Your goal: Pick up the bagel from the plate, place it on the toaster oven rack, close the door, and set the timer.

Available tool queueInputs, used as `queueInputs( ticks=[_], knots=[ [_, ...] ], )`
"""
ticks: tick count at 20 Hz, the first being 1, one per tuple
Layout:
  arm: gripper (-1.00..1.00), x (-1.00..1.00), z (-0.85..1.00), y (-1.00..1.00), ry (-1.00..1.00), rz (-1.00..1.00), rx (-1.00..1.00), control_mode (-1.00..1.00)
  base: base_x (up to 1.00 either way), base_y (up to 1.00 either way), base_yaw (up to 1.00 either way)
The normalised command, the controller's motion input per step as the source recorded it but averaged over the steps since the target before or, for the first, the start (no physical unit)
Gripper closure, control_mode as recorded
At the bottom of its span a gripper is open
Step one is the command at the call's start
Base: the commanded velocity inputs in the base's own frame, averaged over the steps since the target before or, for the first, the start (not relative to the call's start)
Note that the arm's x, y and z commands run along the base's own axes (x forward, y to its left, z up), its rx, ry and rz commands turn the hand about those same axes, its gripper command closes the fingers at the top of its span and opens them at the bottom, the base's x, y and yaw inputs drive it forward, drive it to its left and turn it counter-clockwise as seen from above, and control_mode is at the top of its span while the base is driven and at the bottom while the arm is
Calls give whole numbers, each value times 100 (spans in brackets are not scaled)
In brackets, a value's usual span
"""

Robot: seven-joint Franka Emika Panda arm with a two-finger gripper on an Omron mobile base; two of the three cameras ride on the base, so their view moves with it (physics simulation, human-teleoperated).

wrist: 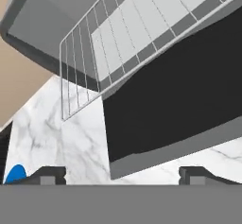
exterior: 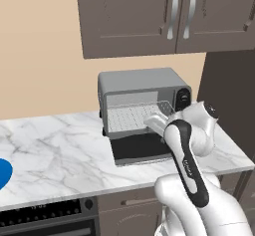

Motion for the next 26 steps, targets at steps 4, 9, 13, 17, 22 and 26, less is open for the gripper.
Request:
queueInputs(
  ticks=[4,9,13,17,22,26],
  knots=[
    [-100,-56,77,100,0,0,-19,-100,0,0,0],
    [-100,-39,59,100,1,0,-23,-100,0,0,0],
    [-100,-21,18,99,5,0,-20,-100,0,0,0],
    [-100,-1,0,94,12,0,-4,-100,0,0,0],
    [-100,0,0,88,14,3,0,-100,0,0,0],
    [-100,0,-10,79,11,6,0,-100,0,0,0]
  ],
)
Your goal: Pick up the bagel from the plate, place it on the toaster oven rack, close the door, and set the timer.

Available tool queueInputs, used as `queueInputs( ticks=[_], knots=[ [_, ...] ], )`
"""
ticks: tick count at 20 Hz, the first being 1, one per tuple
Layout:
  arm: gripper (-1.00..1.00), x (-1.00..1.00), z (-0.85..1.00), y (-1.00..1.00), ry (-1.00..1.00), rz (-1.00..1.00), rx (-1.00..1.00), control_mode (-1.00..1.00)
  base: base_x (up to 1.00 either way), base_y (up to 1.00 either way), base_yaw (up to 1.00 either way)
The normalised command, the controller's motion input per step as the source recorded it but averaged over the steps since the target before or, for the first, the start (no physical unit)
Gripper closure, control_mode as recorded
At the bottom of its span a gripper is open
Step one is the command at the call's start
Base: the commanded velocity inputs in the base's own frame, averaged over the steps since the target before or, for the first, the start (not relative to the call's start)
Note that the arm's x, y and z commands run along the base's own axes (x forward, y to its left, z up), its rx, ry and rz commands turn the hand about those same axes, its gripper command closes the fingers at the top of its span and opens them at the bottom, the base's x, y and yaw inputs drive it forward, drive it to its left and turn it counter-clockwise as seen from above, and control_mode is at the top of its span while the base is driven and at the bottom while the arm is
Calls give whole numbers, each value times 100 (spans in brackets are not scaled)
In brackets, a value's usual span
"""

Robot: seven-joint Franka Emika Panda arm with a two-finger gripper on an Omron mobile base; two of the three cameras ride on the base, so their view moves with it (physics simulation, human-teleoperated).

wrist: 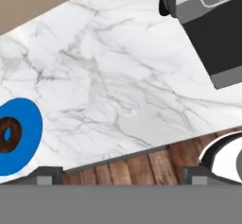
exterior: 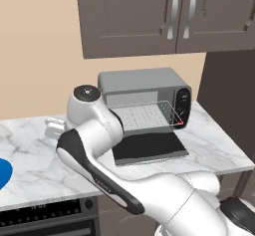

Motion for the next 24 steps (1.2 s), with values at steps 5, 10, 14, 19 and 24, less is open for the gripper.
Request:
queueInputs(
  ticks=[5,10,14,19,24],
  knots=[
    [-100,0,-44,79,7,8,0,-100,0,0,0],
    [-100,1,-55,81,5,10,0,-100,0,0,0],
    [-100,0,-32,78,1,10,0,-100,0,0,0],
    [-100,4,-16,78,0,9,0,-100,0,0,0],
    [-100,13,0,70,1,1,0,-100,0,0,0]
  ],
)
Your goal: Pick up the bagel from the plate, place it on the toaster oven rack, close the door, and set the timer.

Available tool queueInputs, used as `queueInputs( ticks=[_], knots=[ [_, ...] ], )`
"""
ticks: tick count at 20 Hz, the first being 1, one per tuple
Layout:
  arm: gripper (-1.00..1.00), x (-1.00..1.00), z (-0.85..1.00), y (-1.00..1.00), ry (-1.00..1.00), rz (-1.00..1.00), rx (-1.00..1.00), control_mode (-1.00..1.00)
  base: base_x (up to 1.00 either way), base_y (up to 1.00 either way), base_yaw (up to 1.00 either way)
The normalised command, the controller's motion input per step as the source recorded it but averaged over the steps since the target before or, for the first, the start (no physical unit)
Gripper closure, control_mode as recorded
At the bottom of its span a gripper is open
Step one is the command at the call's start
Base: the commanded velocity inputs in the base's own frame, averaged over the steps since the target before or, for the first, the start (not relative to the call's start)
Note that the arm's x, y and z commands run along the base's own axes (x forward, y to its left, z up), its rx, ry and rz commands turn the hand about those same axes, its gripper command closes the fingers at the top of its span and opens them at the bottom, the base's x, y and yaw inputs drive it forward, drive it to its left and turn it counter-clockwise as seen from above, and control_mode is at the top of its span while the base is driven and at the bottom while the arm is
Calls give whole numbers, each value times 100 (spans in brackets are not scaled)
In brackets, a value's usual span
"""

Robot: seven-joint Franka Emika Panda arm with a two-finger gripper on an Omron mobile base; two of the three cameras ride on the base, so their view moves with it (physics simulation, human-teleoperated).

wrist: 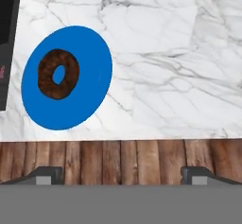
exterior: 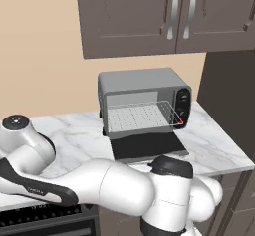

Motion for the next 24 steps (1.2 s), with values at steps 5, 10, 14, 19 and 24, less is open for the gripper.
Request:
queueInputs(
  ticks=[5,10,14,19,24],
  knots=[
    [-100,16,0,52,0,0,-1,-100,0,0,0],
    [-100,29,-5,22,1,0,-3,-100,0,0,0],
    [-100,11,-32,0,0,0,-3,-100,0,0,0],
    [-100,1,-65,0,-8,0,0,-100,0,0,0],
    [-100,16,-21,0,-18,0,4,-100,0,0,0]
  ],
)
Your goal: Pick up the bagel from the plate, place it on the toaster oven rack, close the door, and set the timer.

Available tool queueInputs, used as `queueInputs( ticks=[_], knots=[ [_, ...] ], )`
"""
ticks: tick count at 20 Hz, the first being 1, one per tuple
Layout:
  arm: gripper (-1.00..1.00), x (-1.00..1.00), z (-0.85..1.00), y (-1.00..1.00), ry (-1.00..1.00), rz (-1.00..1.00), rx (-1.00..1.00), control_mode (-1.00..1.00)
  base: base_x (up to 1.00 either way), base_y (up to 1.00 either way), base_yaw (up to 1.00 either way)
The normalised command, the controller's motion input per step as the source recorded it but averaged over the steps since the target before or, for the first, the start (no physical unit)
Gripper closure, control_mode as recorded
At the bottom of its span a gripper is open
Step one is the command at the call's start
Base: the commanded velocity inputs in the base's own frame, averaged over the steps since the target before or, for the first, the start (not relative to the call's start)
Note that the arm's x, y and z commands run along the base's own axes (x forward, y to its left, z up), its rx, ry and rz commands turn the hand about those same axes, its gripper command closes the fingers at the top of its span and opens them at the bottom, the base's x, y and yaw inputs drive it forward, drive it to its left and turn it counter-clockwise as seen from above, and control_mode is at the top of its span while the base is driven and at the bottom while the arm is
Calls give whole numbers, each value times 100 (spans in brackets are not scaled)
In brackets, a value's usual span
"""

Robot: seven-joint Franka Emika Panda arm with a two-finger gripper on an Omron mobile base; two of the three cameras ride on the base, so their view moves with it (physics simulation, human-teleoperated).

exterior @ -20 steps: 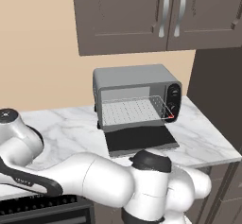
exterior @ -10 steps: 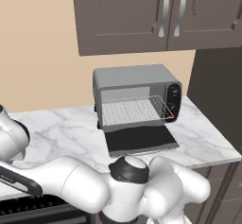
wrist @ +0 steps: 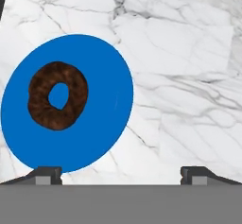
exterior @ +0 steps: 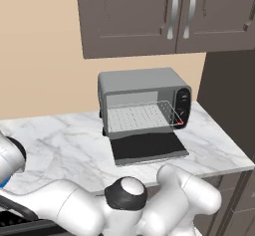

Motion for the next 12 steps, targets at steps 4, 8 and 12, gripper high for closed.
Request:
queueInputs(
  ticks=[4,8,12],
  knots=[
    [-100,28,0,0,-9,0,11,-100,0,0,0],
    [-100,37,-1,9,0,0,9,-100,0,0,0],
    [-100,45,-8,20,4,0,3,-100,0,0,0]
  ],
)
